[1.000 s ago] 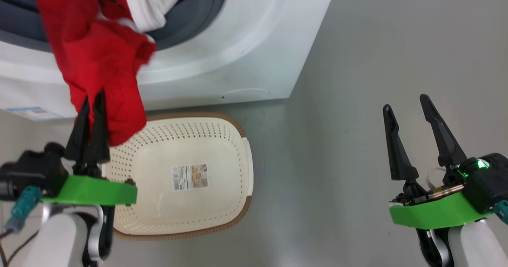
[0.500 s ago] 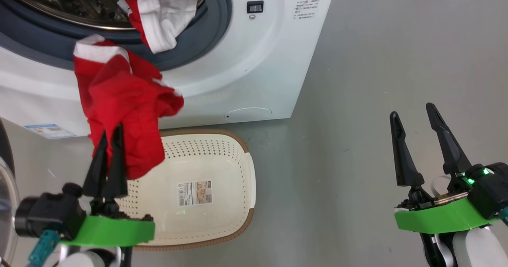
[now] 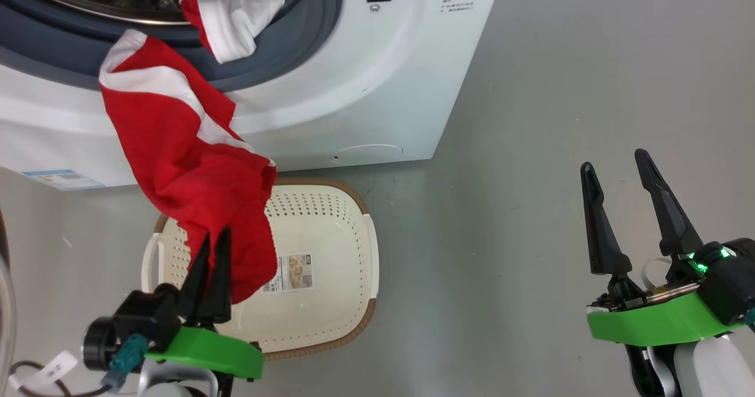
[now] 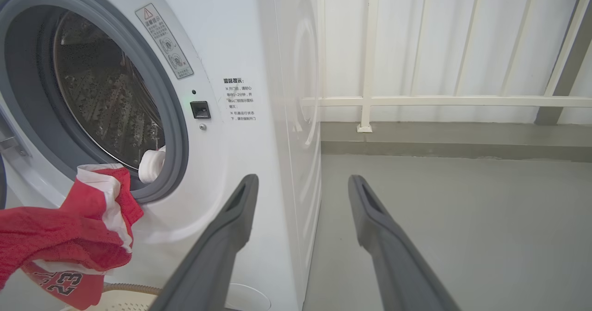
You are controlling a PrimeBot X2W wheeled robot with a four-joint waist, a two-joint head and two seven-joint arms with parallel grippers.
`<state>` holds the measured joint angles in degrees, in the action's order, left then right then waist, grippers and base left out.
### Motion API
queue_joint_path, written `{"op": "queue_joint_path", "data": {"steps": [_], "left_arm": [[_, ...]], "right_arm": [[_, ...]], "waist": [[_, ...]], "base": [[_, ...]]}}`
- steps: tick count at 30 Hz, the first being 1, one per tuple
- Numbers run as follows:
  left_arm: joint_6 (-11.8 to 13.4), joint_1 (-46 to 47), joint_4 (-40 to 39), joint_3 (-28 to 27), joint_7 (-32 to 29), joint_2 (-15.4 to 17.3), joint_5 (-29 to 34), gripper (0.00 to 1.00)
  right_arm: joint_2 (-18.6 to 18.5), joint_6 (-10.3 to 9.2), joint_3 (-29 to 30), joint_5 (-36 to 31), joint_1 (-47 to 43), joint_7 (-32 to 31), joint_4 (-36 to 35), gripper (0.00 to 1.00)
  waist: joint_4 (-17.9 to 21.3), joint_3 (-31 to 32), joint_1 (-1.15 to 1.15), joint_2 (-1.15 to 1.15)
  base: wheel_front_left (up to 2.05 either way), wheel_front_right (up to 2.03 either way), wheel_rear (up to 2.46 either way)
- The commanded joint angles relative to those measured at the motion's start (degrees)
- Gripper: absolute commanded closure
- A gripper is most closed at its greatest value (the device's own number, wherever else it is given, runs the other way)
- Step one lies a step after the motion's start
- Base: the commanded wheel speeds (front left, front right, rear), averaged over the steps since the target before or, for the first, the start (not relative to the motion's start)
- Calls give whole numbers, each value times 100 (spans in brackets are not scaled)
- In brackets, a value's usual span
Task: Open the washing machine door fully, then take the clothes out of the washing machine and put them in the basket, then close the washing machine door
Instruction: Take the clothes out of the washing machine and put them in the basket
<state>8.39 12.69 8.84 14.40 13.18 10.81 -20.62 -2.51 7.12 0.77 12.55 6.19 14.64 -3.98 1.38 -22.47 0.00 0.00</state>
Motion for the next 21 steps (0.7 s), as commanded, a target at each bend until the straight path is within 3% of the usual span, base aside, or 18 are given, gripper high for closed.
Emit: {"op": "queue_joint_path", "data": {"steps": [1,8,21], "left_arm": [[-82,217,103,-150,65,26,-45,100],[-396,636,1463,-202,175,-260,-72,100],[-814,1231,3180,-627,181,-533,319,100]], "right_arm": [[-37,36,-140,16,114,36,-163,0],[-37,36,-152,38,191,36,-158,0],[-37,36,-150,16,291,36,-219,0]], "waist": [[28,-68,0,0],[119,-216,0,0],[203,-538,0,0]], "base": [[0,0,0],[0,0,0],[0,0,0]]}}
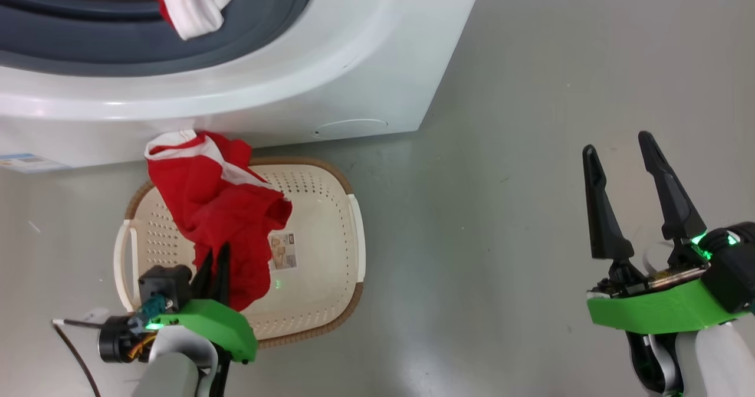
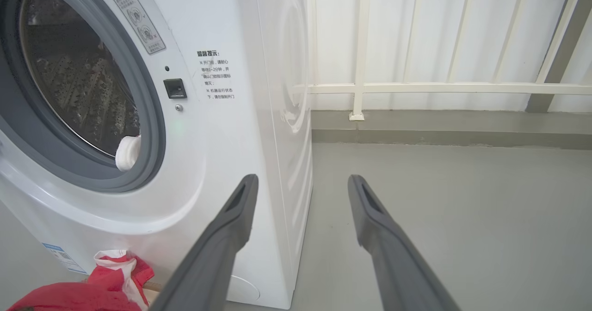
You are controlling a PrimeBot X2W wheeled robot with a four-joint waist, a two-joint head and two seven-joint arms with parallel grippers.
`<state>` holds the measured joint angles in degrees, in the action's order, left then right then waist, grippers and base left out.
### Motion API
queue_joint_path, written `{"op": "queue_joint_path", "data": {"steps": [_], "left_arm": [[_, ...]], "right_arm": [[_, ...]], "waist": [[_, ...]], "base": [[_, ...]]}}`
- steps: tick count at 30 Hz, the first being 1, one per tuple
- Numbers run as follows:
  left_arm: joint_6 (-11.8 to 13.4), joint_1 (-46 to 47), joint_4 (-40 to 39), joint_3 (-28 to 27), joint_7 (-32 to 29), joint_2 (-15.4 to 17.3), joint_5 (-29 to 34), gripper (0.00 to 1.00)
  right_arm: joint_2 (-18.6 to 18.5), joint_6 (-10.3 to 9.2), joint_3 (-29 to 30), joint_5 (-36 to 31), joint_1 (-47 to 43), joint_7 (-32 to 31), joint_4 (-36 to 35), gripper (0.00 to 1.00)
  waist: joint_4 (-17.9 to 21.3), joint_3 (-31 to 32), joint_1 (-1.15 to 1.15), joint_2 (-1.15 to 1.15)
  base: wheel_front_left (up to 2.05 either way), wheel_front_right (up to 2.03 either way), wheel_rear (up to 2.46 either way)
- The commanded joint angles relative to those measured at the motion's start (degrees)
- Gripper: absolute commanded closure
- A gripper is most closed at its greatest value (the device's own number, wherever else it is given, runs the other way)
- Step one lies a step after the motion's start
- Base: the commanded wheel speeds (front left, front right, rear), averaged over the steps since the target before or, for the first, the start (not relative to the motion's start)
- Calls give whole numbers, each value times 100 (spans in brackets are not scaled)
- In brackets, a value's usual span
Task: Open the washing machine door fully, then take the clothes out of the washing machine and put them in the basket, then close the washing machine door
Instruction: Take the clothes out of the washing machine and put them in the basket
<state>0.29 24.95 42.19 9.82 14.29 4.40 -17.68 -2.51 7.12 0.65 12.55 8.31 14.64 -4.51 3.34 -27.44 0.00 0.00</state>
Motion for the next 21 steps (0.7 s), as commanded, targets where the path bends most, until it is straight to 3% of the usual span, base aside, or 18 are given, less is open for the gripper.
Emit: {"op": "queue_joint_path", "data": {"steps": [1,21], "left_arm": [[-36,71,-22,-189,70,87,60,100],[-264,1003,1731,-675,71,-20,448,100]], "right_arm": [[-37,36,-148,13,96,36,-169,0],[-37,36,-248,-38,290,36,-249,0]], "waist": [[11,-78,0,0],[266,-861,0,0]], "base": [[0,0,0],[0,0,0]]}}
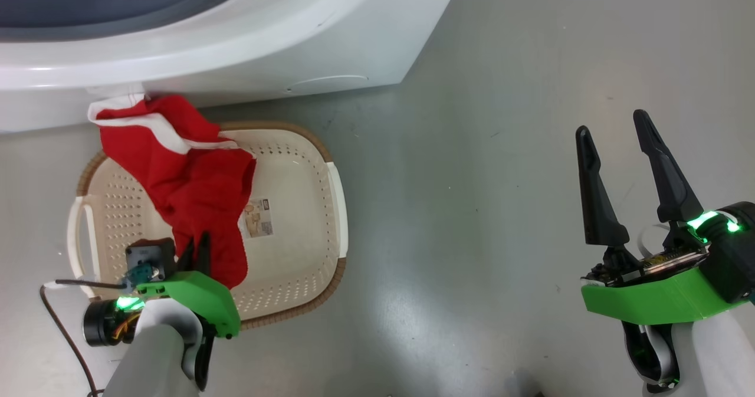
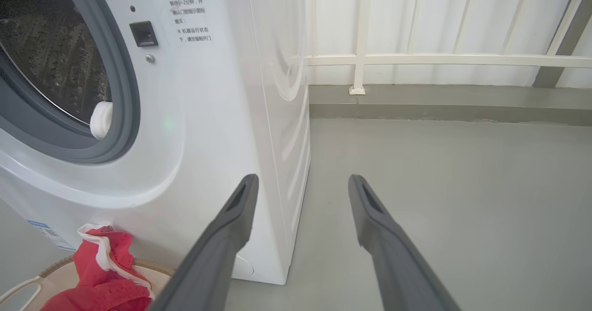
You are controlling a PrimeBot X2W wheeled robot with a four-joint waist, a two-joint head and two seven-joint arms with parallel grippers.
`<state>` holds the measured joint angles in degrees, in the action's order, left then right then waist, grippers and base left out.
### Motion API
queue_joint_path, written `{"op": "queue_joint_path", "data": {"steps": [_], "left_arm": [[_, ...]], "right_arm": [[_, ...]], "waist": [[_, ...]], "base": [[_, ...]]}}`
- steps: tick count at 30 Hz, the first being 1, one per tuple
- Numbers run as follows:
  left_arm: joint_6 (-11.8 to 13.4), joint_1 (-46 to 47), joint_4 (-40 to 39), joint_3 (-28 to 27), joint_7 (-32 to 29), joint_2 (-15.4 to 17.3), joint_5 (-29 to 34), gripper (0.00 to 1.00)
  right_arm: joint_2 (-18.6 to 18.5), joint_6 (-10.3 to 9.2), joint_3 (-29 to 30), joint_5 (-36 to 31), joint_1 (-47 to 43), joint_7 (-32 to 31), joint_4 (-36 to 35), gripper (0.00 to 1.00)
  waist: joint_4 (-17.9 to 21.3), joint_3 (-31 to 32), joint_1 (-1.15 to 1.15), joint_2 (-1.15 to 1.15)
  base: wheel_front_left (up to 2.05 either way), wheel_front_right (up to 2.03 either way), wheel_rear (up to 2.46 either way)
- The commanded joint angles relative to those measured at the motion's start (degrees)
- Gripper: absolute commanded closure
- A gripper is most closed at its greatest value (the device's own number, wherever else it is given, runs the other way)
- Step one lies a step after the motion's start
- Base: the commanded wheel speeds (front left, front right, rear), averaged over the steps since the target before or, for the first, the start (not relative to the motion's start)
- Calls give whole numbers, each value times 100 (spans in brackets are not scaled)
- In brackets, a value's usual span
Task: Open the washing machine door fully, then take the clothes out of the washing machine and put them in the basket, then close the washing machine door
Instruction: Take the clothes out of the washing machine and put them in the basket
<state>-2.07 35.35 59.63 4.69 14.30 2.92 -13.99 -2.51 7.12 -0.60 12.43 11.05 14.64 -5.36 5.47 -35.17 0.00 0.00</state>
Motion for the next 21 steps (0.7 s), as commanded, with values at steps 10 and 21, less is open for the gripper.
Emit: {"op": "queue_joint_path", "data": {"steps": [10,21], "left_arm": [[-7,156,337,-214,70,90,142,100],[105,220,386,-389,70,78,146,51]], "right_arm": [[-37,36,-114,-49,39,36,-208,0],[-37,36,-135,-11,79,36,-180,0]], "waist": [[90,-281,0,0],[113,-358,0,0]], "base": [[0,0,0],[0,0,0]]}}
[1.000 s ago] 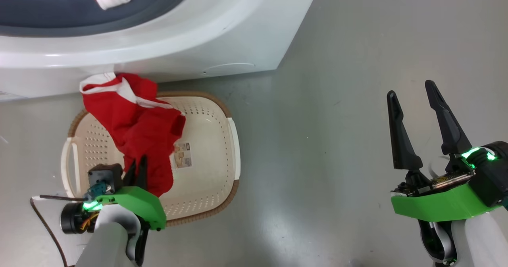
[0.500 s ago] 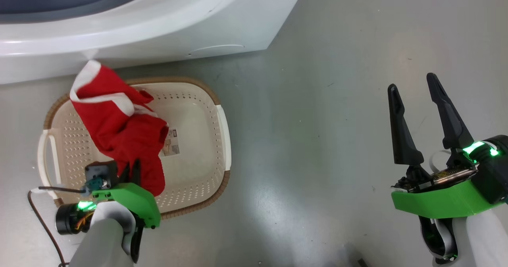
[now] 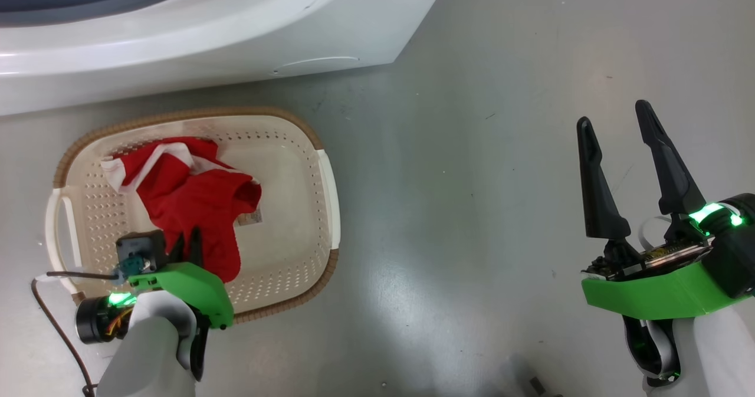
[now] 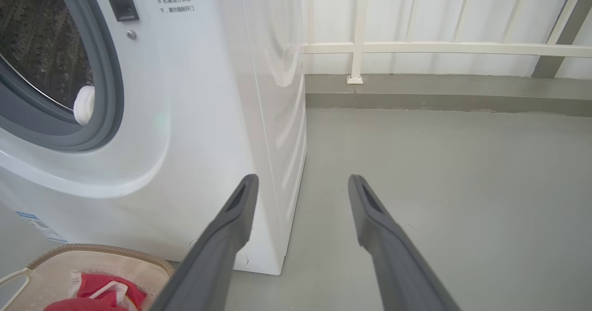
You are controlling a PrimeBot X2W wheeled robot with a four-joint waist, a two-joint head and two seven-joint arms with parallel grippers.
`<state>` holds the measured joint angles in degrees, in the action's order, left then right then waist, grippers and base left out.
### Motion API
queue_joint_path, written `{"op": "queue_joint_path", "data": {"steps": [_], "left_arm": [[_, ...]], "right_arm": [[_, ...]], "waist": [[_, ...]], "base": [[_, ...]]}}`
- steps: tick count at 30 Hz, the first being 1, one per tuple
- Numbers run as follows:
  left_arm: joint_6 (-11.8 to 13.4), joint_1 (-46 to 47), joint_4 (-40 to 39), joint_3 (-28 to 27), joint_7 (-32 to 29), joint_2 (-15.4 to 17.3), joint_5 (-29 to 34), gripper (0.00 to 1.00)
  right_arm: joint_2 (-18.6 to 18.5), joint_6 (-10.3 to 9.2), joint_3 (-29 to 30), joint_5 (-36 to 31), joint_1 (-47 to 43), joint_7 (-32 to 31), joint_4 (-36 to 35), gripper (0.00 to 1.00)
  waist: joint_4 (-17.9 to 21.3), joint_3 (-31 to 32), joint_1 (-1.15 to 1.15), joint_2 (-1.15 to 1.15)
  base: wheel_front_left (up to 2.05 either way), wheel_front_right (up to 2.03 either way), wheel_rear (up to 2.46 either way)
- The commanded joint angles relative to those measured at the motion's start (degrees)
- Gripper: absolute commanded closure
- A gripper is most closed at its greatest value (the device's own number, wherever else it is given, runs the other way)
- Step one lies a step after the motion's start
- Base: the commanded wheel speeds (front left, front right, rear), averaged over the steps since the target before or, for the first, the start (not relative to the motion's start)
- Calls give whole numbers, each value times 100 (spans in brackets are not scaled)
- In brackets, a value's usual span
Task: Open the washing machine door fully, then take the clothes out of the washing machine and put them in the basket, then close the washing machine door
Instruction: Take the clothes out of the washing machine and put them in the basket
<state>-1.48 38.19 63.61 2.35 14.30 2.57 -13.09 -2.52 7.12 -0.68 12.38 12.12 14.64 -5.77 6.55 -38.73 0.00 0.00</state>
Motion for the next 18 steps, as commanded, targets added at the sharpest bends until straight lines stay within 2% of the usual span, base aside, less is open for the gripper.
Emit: {"op": "queue_joint_path", "data": {"steps": [1,2,3,11,18], "left_arm": [[46,-64,-12,-155,70,113,55,51],[55,-58,-21,-173,70,115,56,10],[62,-57,-27,-182,70,117,66,0],[6,1,-11,-275,70,101,31,0],[-127,-73,-560,-430,70,123,29,0]], "right_arm": [[-36,36,-127,-5,-28,36,-139,0],[-36,36,-126,1,-21,36,-132,0],[-36,36,-126,7,-14,36,-128,0],[-36,36,-133,40,-7,36,-96,0],[-36,36,-122,56,4,36,-63,0]], "waist": [[5,-2,0,0],[7,-5,0,0],[10,-6,0,0],[-6,17,0,0],[-74,79,0,0]], "base": [[0,0,0],[0,0,0],[0,0,0],[0,0,0],[0,0,0]]}}
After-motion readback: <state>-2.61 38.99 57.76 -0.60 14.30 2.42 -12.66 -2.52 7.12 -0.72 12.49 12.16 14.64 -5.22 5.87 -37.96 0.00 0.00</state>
